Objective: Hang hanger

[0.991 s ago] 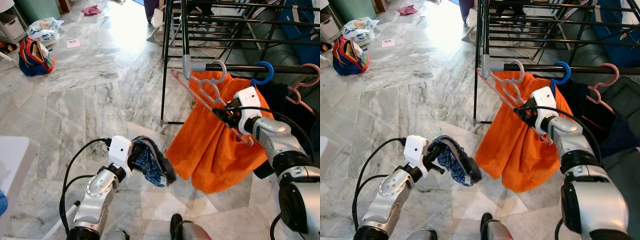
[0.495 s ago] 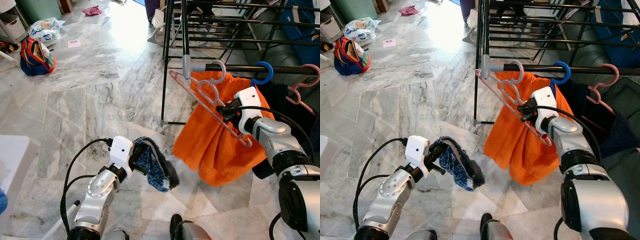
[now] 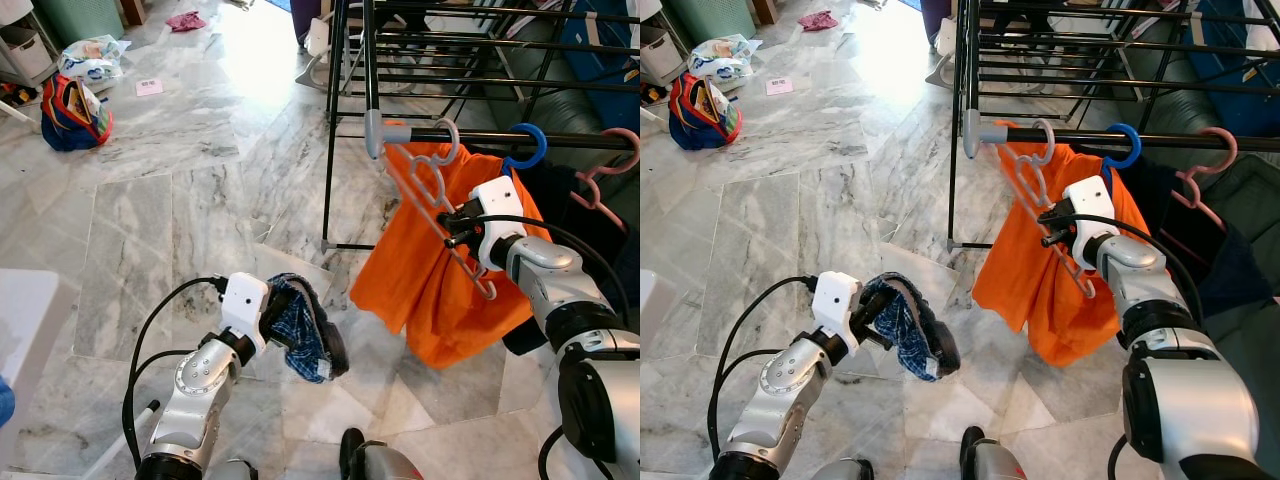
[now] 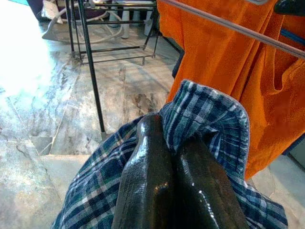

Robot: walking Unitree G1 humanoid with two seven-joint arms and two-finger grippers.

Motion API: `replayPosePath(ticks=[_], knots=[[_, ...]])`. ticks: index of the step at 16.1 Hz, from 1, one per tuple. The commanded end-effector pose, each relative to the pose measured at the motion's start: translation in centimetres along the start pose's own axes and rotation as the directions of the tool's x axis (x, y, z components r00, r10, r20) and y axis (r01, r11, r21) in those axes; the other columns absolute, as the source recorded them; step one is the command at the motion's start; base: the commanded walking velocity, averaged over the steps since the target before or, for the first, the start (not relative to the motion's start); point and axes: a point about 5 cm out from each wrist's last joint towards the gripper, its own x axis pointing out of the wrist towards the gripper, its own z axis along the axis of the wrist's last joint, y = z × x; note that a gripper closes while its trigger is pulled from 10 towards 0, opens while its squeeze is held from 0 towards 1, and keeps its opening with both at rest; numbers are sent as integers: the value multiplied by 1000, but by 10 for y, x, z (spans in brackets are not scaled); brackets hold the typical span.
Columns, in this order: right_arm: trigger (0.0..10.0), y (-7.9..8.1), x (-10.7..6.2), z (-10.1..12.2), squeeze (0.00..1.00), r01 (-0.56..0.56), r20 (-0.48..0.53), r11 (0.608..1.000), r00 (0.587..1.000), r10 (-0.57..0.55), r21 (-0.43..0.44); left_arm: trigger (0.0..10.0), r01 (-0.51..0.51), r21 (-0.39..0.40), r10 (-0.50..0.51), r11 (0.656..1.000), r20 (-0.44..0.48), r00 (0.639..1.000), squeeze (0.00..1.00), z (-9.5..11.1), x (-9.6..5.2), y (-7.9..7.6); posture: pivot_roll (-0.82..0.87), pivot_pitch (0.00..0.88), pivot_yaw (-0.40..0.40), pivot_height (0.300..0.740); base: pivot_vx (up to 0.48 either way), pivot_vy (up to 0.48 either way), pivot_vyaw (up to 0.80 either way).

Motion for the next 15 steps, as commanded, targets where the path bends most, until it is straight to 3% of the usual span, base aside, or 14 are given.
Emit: replayPosePath(ticks=[1, 5, 6, 7, 8, 12, 13, 14, 15], knots=[[10000, -3, -1, -2, 1000, 23, -17, 1000, 1000, -23, -2, 10000, 4, 7, -4, 1000, -13, 1000, 0, -3, 0, -2, 93, 210, -52, 740, 0, 0, 0], [10000, 0, 2, 0, 1000, 23, -15, 1000, 1000, -23, 2, 10000, 6, 8, -5, 1000, -17, 1000, 0, -4, 0, -2, 94, 211, -49, 740, 0, 0, 0], [10000, 2, 3, 2, 922, 22, -12, 1000, 1000, -22, -6, 10000, 6, 9, -6, 1000, -19, 1000, 0, -4, 0, -3, 94, 211, -48, 740, 0, 0, 0], [10000, 3, 5, 5, 259, 27, -8, 1000, 1000, -27, -9, 10000, 7, 9, -7, 1000, -20, 1000, 0, -4, 0, -3, 94, 212, -48, 740, 0, 0, 0], [10000, 4, 6, 8, 0, 30, -2, 1000, 1000, -30, -9, 10000, 7, 9, -7, 1000, -21, 1000, 0, -4, 0, -3, 96, 211, -49, 740, 0, 0, 0], [10000, 6, 9, 13, 0, 25, 11, 1000, 1000, -25, -2, 10000, 7, 9, -7, 1000, -24, 1000, 0, -5, 0, -4, 102, 210, -52, 740, 0, 0, 0], [9529, 7, 9, 14, 0, 24, 13, 1000, 1000, -24, 6, 10000, 6, 10, -6, 1000, -25, 1000, 0, -5, 0, -4, 104, 210, -53, 740, 0, 0, 0], [0, 7, 10, 14, 0, 25, 13, 1000, 1000, -25, 15, 10000, 4, 11, -3, 1000, -27, 1000, 0, -5, 0, -3, 108, 211, -53, 740, 0, 0, 0], [0, 7, 10, 14, 0, 26, 11, 999, 1000, -26, 18, 10000, 2, 11, -2, 1000, -28, 1000, 0, -5, -1, -3, 110, 211, -53, 740, 0, 0, 0]])
